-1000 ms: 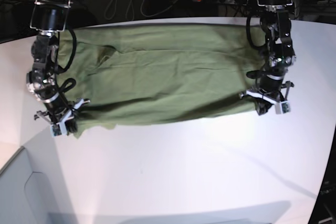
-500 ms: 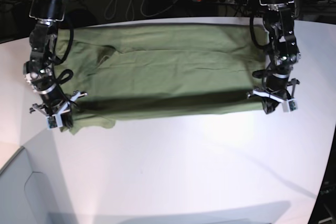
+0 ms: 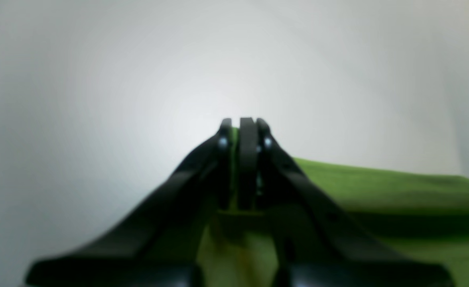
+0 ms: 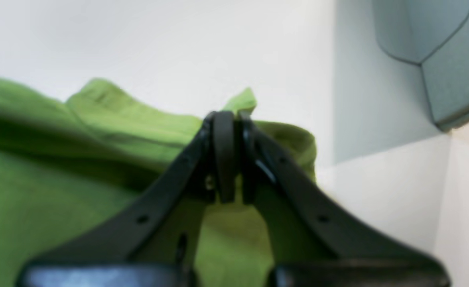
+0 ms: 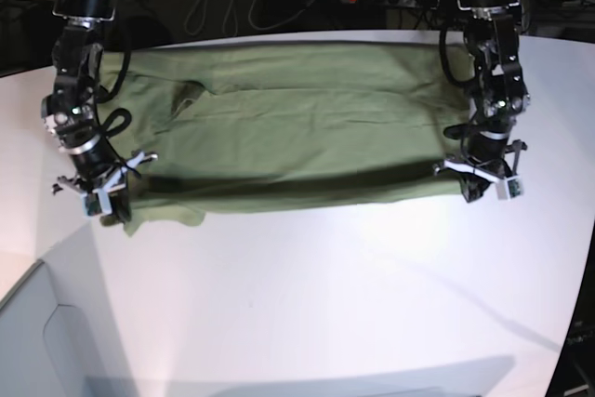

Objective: Fold the T-shirt properly
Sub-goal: 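Lift the hem edge with both grippers and fold it over toward the collar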

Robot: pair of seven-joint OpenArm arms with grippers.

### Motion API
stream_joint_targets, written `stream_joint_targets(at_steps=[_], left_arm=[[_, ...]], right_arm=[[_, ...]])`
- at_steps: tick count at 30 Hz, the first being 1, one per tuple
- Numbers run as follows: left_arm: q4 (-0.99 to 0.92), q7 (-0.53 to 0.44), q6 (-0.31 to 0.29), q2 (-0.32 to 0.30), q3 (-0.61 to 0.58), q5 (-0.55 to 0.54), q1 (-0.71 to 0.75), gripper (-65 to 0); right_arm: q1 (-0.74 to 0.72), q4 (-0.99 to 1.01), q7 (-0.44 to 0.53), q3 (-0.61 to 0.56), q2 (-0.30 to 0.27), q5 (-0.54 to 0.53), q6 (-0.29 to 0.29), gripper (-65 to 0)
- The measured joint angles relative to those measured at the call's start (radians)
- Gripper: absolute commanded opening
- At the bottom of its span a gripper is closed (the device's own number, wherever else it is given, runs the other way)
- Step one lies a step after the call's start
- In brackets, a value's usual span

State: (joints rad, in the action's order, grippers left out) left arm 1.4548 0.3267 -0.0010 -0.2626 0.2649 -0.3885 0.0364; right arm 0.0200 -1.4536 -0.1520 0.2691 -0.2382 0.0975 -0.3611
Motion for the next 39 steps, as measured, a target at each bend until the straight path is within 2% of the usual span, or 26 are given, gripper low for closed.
stream_joint_targets(at_steps=[13, 22, 30, 39], left_arm=[[0.004, -0.009, 0.000, 0.000, 0.000, 0.000, 0.062, -65.0], [0.032, -0.012, 0.000, 0.002, 0.000, -0.003, 0.105, -65.0], [0.043, -0.008, -0.003, 0.002, 0.000, -0.004, 0.130, -65.0], [0.044, -0.008, -0.003, 0.002, 0.051, -0.004, 0.141, -65.0]], right_arm=[[0.053, 0.006, -0.002, 0.000, 0.005, 0.004, 0.000, -65.0], [0.080, 0.004, 0.002, 0.095, 0.011, 0.003, 0.000, -65.0], [0.136, 0.001, -0.002, 0.098, 0.011, 0.003, 0.000, -65.0], [0.203, -0.128, -0.002, 0.094, 0.042, 0.000, 0.000, -65.0]])
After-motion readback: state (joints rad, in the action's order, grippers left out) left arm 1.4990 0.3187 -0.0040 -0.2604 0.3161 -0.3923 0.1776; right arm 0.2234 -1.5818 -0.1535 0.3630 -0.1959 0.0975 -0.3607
